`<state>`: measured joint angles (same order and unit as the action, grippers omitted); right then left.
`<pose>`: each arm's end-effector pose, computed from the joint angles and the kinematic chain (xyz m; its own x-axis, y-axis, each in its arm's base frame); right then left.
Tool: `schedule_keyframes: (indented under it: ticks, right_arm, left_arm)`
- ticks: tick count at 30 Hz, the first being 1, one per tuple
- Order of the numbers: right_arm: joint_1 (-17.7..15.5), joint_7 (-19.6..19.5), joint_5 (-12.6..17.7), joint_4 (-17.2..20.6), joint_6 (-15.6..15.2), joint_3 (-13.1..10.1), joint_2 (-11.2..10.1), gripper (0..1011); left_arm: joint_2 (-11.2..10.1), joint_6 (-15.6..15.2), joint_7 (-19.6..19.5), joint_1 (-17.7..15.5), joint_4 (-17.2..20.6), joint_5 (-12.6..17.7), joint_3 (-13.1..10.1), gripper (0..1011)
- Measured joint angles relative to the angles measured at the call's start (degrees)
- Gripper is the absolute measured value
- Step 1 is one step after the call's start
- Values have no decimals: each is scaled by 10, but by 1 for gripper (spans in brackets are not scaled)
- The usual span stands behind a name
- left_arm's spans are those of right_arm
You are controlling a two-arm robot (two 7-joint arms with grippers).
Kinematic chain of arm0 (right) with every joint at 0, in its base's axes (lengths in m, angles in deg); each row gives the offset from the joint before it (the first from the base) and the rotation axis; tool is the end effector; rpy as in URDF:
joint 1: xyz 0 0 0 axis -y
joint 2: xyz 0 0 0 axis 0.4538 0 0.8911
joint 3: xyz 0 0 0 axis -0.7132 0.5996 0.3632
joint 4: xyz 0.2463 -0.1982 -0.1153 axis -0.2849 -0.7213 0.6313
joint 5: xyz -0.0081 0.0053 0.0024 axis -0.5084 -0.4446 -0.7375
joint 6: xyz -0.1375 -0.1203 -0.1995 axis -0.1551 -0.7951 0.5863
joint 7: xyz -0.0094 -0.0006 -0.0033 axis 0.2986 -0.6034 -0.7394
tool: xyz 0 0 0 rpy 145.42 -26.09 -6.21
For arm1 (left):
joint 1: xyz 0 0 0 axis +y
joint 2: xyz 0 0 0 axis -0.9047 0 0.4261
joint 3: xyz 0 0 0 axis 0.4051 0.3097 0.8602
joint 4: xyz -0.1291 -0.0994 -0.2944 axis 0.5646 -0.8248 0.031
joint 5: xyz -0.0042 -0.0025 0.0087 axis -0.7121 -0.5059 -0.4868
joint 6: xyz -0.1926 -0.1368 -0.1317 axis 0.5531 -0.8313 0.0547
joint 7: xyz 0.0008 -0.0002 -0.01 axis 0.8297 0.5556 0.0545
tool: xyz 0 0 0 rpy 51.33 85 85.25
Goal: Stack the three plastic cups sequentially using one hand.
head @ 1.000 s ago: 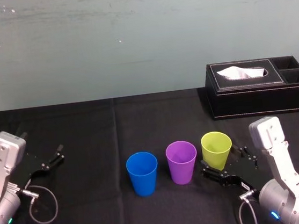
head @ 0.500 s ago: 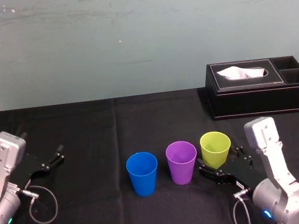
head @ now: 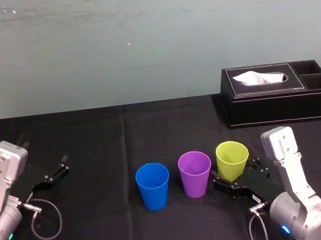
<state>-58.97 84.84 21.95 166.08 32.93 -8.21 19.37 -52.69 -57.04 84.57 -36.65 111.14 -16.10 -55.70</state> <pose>0.3013 -0.0273 -0.3562 0.3717 -0.9264 0.0600 0.9056 0.3476 -0.2430 0.3295 0.1191 -0.3322 0.2923 0.8802 0.3738 -0.9552 0.2874 0.0702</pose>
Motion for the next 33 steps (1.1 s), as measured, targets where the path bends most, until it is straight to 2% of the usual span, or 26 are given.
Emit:
schedule_keyframes:
  ticks: [33]
  right_arm:
    - [6,26,-39,-25,1,-30,39,1003]
  left_arm:
    - [0,0,0,0,0,0,0,1000]
